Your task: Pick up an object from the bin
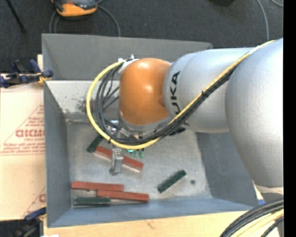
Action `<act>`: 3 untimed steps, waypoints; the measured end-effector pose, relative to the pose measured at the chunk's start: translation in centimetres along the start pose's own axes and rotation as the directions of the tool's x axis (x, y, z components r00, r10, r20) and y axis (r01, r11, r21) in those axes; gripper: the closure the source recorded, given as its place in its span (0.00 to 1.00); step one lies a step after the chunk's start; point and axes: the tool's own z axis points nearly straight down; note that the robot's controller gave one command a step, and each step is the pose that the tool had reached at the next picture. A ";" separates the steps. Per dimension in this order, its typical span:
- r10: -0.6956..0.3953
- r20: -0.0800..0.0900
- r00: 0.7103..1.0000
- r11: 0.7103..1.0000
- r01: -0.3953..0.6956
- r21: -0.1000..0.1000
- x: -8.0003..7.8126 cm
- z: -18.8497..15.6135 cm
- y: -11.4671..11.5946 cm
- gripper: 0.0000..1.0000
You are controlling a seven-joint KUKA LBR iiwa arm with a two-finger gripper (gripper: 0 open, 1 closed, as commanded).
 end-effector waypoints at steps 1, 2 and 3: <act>0.004 0.008 1.000 1.000 -0.004 -0.001 -0.2 -0.5 -0.1 0.00; -0.040 0.016 0.999 0.999 0.040 -0.001 -1.4 4.1 -1.7 0.00; 0.050 0.009 0.999 0.999 -0.050 -0.002 -7.5 8.2 -3.4 1.00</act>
Offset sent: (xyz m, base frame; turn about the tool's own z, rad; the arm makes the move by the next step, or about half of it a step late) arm 0.0185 -0.0301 -0.0833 -0.0716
